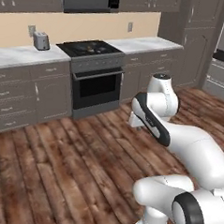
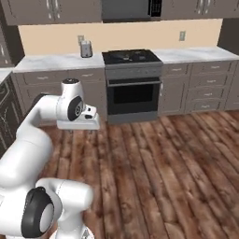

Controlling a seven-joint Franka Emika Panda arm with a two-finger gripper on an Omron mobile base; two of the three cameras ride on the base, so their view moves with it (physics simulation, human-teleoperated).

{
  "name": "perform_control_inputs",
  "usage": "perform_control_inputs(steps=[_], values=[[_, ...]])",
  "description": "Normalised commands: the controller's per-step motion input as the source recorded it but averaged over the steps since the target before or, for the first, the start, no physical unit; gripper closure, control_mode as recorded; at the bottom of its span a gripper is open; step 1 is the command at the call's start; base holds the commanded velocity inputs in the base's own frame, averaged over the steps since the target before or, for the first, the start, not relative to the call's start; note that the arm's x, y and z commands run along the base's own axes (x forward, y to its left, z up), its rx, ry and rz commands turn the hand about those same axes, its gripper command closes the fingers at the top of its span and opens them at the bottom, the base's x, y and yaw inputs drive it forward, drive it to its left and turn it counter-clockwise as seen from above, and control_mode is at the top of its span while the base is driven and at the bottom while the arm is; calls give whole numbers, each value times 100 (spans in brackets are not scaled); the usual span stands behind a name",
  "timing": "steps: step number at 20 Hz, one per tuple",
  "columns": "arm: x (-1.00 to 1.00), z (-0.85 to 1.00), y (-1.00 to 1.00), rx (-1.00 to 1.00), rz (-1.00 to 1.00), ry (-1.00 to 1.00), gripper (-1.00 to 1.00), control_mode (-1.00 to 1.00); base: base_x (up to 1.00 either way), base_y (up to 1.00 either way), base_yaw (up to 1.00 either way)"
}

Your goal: Take the chicken drumsticks from the pan and place one on each plate on the dining counter.

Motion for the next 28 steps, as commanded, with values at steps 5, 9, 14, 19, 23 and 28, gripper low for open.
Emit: perform_control_inputs(steps=[5,9,14,19,23,28], values=[[0,0,0,0,0,0,-100,100,100,-22,3],[0,0,0,0,0,0,-100,100,100,-24,0],[0,0,0,0,0,0,-100,100,100,-27,0],[0,0,0,0,0,0,-100,100,100,-23,14],[0,0,0,0,0,0,-100,100,100,-21,18],[0,0,0,0,0,0,-100,100,100,-31,11]])
